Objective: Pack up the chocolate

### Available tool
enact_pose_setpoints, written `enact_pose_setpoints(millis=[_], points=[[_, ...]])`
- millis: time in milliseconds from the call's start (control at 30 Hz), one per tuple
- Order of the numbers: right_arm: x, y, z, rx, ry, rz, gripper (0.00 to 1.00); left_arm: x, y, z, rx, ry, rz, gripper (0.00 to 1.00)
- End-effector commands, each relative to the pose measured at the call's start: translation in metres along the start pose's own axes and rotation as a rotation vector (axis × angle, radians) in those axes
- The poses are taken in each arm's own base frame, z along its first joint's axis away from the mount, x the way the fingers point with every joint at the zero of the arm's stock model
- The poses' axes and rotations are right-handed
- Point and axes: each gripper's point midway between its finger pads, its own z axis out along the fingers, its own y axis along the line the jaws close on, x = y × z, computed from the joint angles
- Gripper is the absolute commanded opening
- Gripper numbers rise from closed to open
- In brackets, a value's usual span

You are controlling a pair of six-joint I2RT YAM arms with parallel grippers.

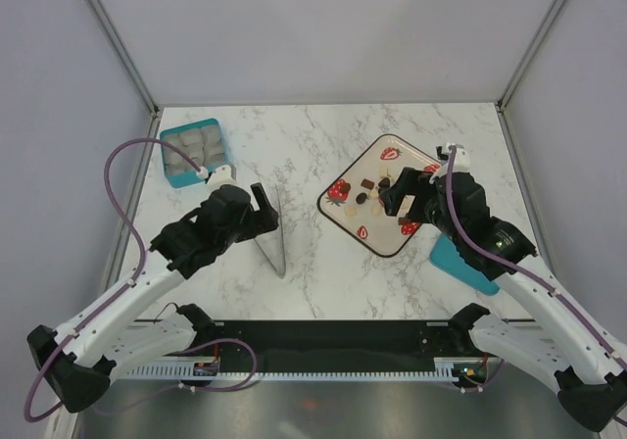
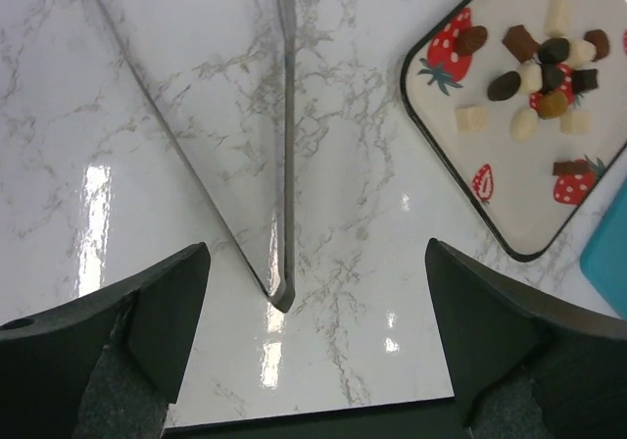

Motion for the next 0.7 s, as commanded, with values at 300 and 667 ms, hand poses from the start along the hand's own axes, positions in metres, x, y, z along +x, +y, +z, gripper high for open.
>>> enact_pose_setpoints(millis=[300, 667], points=[[0.012, 0.015, -0.006, -0.126, 0.032, -0.052, 0.98, 0.052, 0.036, 0.068, -0.351, 0.135, -0.068, 0.99], [0.019, 0.011, -0.005, -0.13, 0.042, -0.093, 0.98, 0.083, 0.041, 0.1, -0.459, 0.219, -0.076, 0.99]])
